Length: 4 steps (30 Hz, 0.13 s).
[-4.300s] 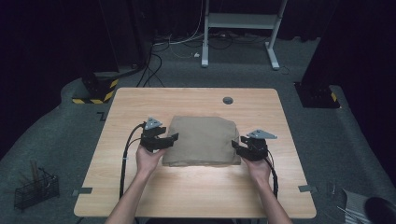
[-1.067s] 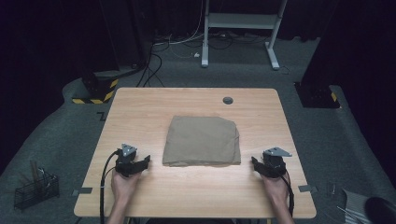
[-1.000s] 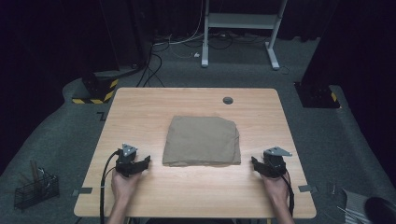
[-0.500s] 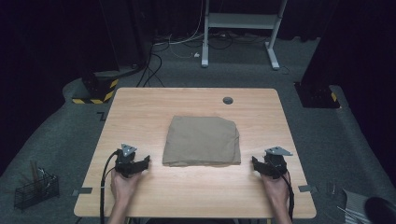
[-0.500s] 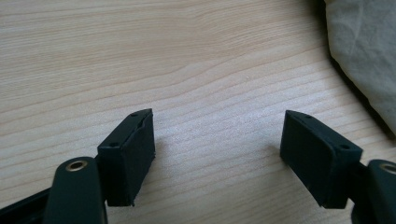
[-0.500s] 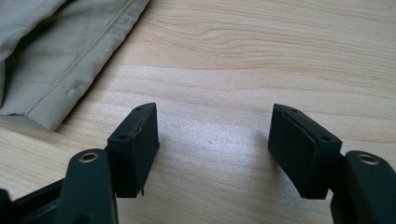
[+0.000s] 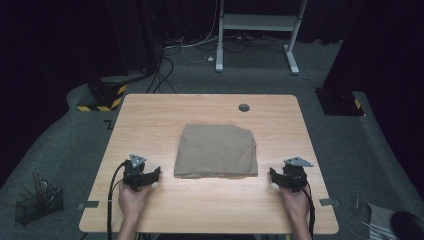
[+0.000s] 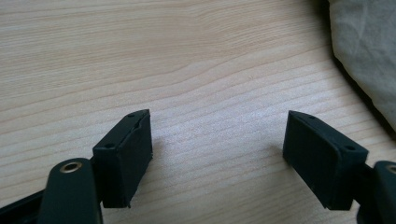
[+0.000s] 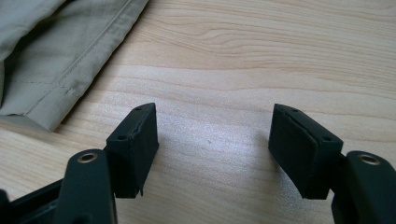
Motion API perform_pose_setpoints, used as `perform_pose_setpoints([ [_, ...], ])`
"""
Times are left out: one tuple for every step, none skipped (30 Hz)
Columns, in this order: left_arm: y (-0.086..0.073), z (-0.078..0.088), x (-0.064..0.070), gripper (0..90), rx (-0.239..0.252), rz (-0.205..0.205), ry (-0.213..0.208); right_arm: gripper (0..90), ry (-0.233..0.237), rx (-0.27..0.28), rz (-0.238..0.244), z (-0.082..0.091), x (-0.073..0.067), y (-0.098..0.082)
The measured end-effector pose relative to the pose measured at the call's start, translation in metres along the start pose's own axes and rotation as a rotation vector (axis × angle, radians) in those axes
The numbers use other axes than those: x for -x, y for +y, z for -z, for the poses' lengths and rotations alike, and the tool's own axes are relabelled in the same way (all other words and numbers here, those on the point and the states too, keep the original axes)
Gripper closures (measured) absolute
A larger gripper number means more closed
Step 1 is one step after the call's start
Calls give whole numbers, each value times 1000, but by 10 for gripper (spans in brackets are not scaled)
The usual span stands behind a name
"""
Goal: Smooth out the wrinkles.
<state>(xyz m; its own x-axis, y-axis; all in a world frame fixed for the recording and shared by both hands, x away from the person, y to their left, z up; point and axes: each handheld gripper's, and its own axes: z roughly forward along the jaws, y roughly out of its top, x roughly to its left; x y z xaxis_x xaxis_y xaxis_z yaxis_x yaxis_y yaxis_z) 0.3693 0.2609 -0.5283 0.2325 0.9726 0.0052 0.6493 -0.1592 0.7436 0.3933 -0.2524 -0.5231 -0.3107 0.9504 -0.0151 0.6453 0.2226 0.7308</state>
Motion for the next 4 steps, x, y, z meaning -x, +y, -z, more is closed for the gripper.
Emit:
perform_pose_setpoints([
  [0, 0, 0, 242, 0, -1, -1, 328, 0, 0, 0, 0, 0, 0],
  [0, 0, 0, 242, 0, -1, 0, 328, 0, 0, 0, 0, 0, 0],
  [0, 0, 0, 242, 0, -1, -1, 328, 0, 0, 0, 0, 0, 0],
  [0, 0, 0, 241, -1, 0, 0, 328, 0, 0, 0, 0, 0, 0],
])
